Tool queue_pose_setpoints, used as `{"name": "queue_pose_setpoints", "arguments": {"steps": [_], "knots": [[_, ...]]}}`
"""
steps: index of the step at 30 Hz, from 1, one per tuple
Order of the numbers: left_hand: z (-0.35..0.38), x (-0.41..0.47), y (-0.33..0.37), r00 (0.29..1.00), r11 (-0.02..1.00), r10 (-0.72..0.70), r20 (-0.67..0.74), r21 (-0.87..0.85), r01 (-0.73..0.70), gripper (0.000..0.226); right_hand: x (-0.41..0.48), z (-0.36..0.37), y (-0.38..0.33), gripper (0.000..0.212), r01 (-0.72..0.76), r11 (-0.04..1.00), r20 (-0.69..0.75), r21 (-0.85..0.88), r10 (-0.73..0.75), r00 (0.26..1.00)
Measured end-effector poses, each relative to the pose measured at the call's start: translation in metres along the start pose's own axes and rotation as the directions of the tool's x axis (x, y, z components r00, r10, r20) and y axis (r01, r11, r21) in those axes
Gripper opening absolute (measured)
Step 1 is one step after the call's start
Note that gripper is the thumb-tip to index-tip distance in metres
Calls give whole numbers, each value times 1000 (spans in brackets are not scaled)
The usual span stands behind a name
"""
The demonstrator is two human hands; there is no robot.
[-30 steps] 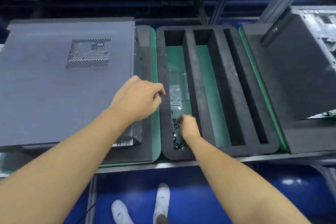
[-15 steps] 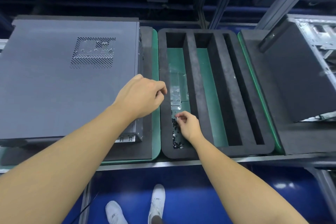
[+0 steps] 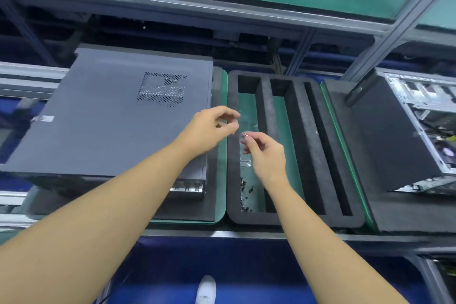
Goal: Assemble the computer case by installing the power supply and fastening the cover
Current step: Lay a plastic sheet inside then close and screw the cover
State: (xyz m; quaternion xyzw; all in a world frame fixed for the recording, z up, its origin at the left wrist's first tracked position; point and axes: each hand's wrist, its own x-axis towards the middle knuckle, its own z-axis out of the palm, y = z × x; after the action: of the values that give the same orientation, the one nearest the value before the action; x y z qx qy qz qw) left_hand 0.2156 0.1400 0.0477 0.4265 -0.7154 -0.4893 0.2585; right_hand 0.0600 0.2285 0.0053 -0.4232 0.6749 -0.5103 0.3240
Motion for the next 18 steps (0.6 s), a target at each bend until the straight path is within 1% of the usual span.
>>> {"name": "queue_pose_setpoints", "arguments": {"steps": [1, 3, 5, 7, 10, 13, 14, 16, 18], "knots": [[-7, -6, 6, 998, 988, -60, -9, -140, 58, 18, 0, 8, -20, 21, 86, 996, 2, -6, -86, 996], [-22, -22, 14, 992, 925, -119, -29, -367, 101, 14, -5, 29, -53, 19, 253, 967, -4, -21, -253, 968], [-46, -44, 16, 982, 802, -175, -73, -589, 99, 14, -17, 57, -81, 20, 387, 921, -18, -39, -388, 921], [-75, -71, 11, 968, 655, -238, -79, -749, 100, 20, -31, 92, -102, 21, 505, 856, -10, -111, -509, 861], [-126, -121, -11, 944, 494, -316, -92, -866, 81, 18, -60, 154, -125, 19, 595, 785, 78, -170, -592, 802], [-179, -178, -46, 904, 382, -413, -112, -922, 60, 16, -97, 222, -139, 15, 624, 775, 256, -102, -585, 769], [-197, -198, -60, 892, 369, -435, -120, -928, 55, 16, -111, 246, -142, 15, 610, 789, 314, -76, -562, 765], [-233, -238, -87, 867, 376, -473, -154, -926, 41, 17, -140, 294, -146, 19, 581, 813, 409, -37, -518, 751], [-269, -276, -115, 818, 378, -530, -223, -926, -7, 12, -172, 343, -146, 27, 591, 806, 477, -37, -506, 719]]}}
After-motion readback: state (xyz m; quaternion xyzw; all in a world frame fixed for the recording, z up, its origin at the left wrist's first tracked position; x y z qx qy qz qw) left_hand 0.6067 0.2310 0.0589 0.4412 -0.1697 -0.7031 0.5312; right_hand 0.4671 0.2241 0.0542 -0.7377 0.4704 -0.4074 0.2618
